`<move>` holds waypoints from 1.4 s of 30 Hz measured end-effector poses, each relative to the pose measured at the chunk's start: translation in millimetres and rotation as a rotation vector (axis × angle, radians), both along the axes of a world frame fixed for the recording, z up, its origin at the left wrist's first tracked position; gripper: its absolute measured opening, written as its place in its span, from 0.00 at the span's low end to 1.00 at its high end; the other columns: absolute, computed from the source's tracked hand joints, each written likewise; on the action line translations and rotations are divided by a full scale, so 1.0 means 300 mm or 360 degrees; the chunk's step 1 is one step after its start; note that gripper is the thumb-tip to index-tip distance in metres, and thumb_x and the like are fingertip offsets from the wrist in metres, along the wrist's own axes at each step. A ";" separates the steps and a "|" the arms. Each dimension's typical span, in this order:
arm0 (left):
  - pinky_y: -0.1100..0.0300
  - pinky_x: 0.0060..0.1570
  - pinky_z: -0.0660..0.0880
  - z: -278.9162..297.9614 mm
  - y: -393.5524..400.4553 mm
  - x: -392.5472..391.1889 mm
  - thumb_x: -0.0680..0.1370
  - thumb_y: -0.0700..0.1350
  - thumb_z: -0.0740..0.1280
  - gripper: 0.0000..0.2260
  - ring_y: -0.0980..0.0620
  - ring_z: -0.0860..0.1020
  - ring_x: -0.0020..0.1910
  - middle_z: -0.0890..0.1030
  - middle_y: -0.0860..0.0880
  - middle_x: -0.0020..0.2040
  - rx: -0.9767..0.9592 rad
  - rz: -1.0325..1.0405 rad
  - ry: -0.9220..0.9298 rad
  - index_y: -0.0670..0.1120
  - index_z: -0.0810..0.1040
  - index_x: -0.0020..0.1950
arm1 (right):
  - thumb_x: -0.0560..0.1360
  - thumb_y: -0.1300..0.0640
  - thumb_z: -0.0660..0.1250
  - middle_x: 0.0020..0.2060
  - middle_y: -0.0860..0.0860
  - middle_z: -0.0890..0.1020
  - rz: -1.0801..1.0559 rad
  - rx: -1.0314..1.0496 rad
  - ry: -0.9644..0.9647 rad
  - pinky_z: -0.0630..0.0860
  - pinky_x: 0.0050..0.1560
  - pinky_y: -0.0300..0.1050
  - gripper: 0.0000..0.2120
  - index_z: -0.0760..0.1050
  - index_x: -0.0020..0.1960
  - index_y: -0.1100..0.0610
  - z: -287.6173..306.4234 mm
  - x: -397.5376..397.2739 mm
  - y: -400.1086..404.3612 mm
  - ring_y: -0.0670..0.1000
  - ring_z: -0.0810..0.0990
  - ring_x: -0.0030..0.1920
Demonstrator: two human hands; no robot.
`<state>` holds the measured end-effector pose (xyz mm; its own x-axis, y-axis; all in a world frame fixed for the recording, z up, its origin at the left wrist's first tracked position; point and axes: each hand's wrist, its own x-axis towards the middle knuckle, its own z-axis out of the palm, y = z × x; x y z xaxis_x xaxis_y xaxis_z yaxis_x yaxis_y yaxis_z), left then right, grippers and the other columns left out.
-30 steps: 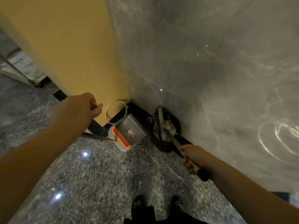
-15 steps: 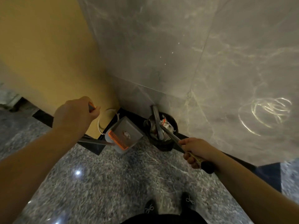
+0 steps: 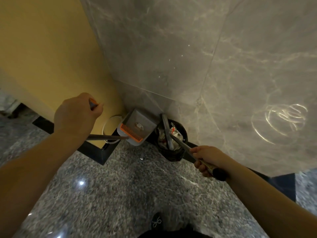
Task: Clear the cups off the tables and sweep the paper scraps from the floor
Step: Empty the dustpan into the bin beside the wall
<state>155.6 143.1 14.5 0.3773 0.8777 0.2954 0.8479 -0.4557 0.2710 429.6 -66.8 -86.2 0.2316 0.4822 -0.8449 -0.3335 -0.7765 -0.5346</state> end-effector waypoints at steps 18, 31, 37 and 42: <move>0.60 0.29 0.61 0.166 -0.205 0.091 0.78 0.58 0.65 0.15 0.51 0.69 0.30 0.72 0.52 0.29 0.0106 0.0031 0.0178 0.47 0.76 0.44 | 0.78 0.63 0.57 0.22 0.53 0.75 -0.0010 0.0128 0.0053 0.66 0.23 0.38 0.09 0.73 0.53 0.54 -0.017 0.079 -0.073 0.48 0.69 0.20; 0.58 0.30 0.67 0.257 -0.302 0.200 0.77 0.56 0.67 0.13 0.55 0.70 0.30 0.74 0.52 0.30 0.0099 -0.0077 0.0177 0.49 0.75 0.40 | 0.80 0.63 0.55 0.23 0.54 0.75 -0.0006 0.0151 0.0061 0.66 0.21 0.36 0.09 0.72 0.52 0.53 0.052 0.130 -0.216 0.48 0.69 0.19; 0.59 0.30 0.67 0.264 -0.392 0.240 0.77 0.57 0.67 0.13 0.56 0.70 0.31 0.74 0.52 0.30 0.0075 -0.0125 0.0244 0.48 0.77 0.44 | 0.80 0.63 0.55 0.22 0.53 0.76 0.0010 0.0192 0.0071 0.65 0.20 0.36 0.09 0.71 0.55 0.54 0.083 0.144 -0.300 0.47 0.69 0.19; 0.64 0.28 0.62 0.248 -0.479 0.218 0.77 0.58 0.67 0.14 0.55 0.67 0.28 0.71 0.54 0.29 0.0177 -0.0041 0.0221 0.47 0.77 0.45 | 0.81 0.63 0.55 0.27 0.55 0.73 0.0063 0.0224 0.0032 0.65 0.20 0.36 0.09 0.72 0.55 0.54 0.095 0.136 -0.359 0.48 0.69 0.19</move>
